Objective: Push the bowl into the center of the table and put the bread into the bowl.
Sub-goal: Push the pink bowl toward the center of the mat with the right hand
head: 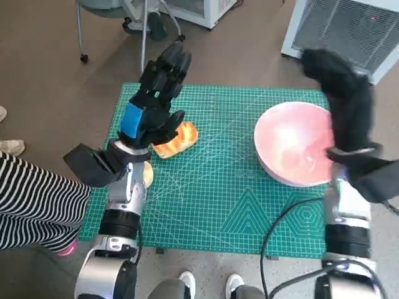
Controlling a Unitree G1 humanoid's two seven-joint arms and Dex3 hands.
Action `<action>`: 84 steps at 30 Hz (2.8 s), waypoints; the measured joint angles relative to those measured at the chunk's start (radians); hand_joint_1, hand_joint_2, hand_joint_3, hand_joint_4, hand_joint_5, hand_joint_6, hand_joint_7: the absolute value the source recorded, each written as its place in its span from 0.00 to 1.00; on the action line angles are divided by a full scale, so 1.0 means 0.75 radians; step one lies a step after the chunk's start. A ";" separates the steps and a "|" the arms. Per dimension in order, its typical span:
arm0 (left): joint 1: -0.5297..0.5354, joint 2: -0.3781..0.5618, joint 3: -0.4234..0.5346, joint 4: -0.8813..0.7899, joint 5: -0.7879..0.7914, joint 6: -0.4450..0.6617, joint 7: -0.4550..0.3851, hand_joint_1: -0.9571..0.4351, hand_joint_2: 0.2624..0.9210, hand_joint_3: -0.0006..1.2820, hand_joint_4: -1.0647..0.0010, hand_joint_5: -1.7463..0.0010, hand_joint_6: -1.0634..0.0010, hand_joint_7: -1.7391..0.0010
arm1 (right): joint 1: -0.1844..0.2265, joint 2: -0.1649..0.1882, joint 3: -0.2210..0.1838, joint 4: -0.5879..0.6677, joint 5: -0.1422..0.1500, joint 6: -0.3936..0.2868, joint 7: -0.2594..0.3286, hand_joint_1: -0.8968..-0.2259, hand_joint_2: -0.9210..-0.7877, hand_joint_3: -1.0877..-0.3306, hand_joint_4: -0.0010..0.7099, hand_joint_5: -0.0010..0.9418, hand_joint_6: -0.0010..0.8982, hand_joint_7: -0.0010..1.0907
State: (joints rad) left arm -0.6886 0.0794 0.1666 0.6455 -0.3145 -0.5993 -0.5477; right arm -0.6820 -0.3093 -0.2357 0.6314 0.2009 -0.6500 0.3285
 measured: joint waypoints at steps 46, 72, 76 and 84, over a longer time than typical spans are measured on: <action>0.006 0.035 0.030 0.042 0.000 -0.024 0.019 0.19 1.00 0.33 0.91 0.99 1.00 0.74 | -0.146 -0.090 -0.272 0.895 0.003 0.337 -0.267 0.39 0.00 0.30 0.14 0.01 0.02 0.30; 0.064 0.079 0.035 -0.026 0.000 -0.025 0.024 0.19 1.00 0.33 0.90 0.99 0.99 0.77 | -0.230 0.124 -0.245 0.899 -0.018 0.365 -0.192 0.35 0.00 0.29 0.19 0.01 0.05 0.29; 0.068 0.088 0.037 -0.046 0.000 -0.025 0.029 0.19 1.00 0.32 0.90 0.99 0.99 0.77 | -0.237 0.148 -0.233 0.898 -0.017 0.364 -0.177 0.36 0.00 0.29 0.19 0.01 0.05 0.29; 0.082 0.096 0.038 -0.056 0.000 -0.025 0.044 0.19 1.00 0.32 0.90 0.99 0.98 0.78 | -0.266 0.211 -0.237 0.898 -0.007 0.364 -0.150 0.33 0.00 0.32 0.18 0.00 0.06 0.29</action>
State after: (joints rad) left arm -0.6273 0.1512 0.1950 0.6038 -0.3141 -0.6181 -0.5147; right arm -0.8816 -0.1512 -0.4134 1.3052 0.1954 -0.3769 0.2160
